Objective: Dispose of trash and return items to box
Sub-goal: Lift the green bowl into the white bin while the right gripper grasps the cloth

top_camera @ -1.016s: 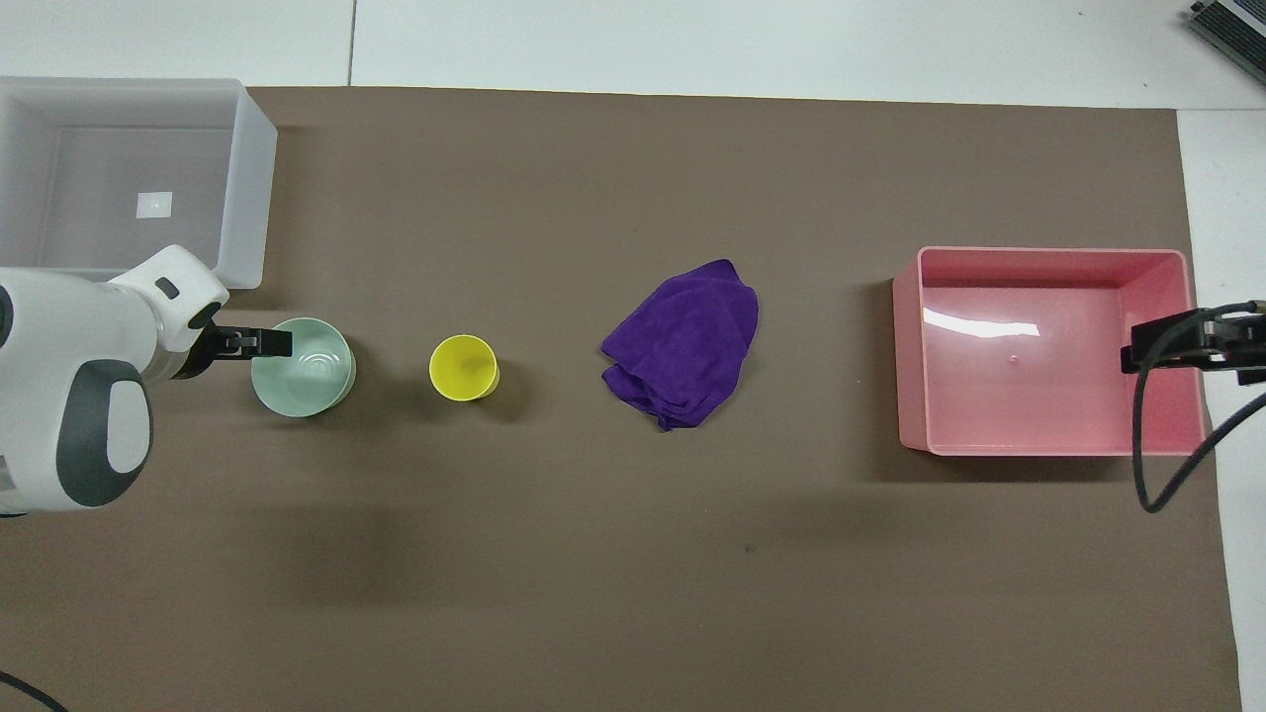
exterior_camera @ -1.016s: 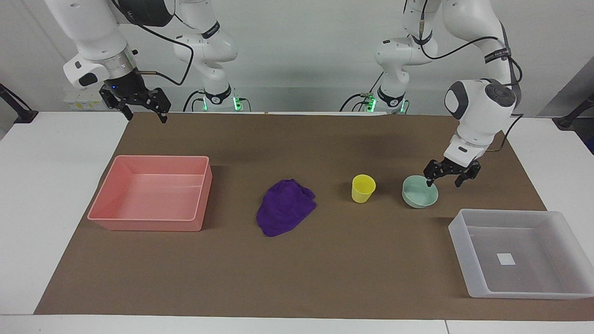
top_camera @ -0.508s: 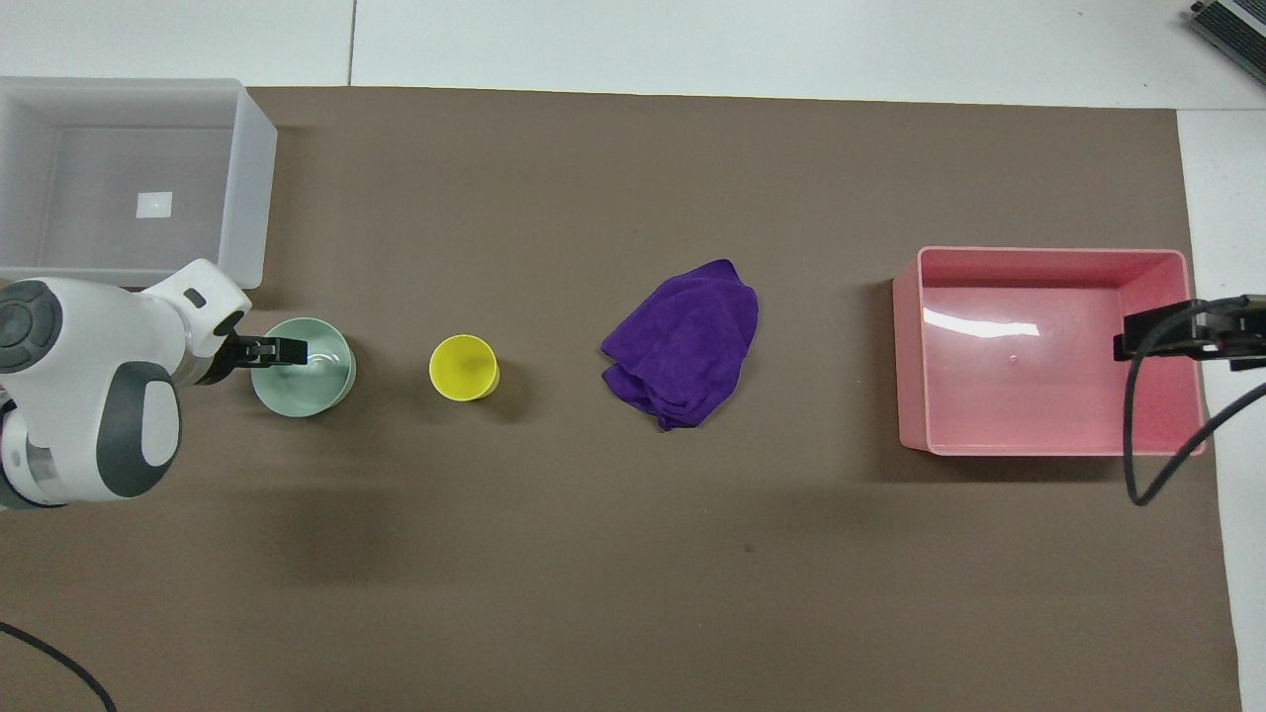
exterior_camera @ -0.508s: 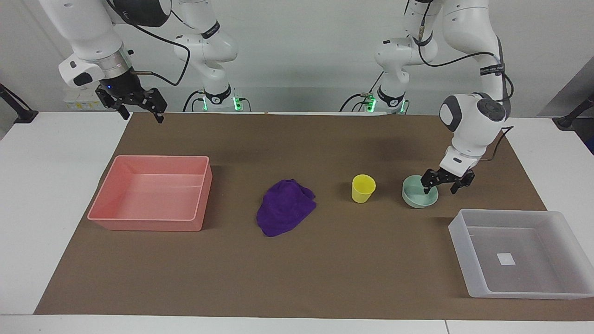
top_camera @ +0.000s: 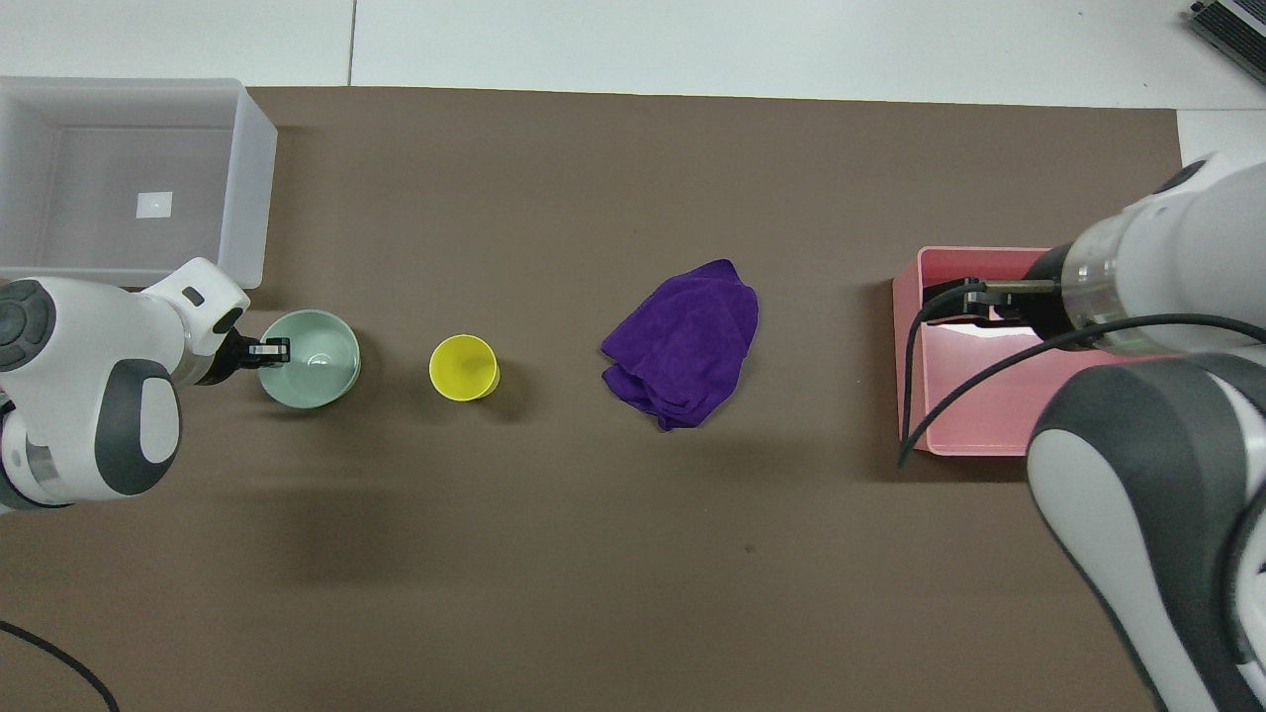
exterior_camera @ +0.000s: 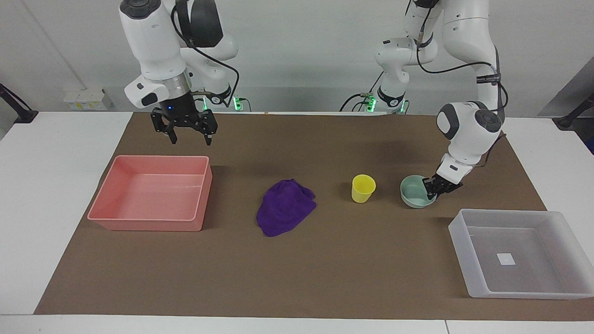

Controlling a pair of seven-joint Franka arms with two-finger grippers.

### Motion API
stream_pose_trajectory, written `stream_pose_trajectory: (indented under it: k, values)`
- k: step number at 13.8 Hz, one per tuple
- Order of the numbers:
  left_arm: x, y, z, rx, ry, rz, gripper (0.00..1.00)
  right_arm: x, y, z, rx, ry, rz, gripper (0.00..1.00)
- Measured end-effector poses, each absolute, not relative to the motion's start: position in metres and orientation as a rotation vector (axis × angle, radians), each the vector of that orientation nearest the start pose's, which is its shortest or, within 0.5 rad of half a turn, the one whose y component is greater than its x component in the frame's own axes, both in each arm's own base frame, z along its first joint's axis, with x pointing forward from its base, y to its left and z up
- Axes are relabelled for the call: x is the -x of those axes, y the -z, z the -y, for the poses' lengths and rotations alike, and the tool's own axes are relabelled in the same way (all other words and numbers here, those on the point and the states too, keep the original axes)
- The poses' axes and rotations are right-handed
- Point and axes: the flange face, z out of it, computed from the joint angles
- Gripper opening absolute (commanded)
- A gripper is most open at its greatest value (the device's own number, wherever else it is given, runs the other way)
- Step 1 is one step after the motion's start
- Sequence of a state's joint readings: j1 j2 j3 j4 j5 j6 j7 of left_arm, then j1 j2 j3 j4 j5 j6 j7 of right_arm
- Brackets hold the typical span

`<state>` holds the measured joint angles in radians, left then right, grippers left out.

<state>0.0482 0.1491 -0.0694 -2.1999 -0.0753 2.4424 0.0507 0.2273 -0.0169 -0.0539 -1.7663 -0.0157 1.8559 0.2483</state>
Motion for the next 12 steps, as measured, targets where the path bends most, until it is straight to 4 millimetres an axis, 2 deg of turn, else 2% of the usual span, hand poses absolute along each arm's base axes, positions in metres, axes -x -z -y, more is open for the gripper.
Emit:
stream_pose_trajectory:
  k: [2, 4, 6, 8, 12]
  values:
    - [-0.562, -0.345, 0.012, 3.198, 0.150, -0.061, 0.00, -0.576, -0.542, -0.123, 3.113, 0.216, -0.131, 1.00]
    - [-0.572, -0.379, 0.007, 3.201, 0.144, -0.065, 0.00, -0.591, -0.513, -0.152, 3.097, 0.262, -0.134, 1.00]
    - [-0.587, -0.420, -0.007, 3.199, 0.184, -0.059, 0.00, -0.603, -0.482, -0.172, 3.093, 0.277, -0.106, 1.00]
    - [-0.601, -0.448, -0.027, 3.190, 0.256, -0.043, 0.00, -0.608, -0.455, -0.197, 3.087, 0.283, -0.095, 1.00]
    - [-0.635, -0.460, -0.050, 3.171, 0.384, -0.003, 0.00, -0.606, -0.402, -0.251, 3.084, 0.263, -0.070, 1.00]
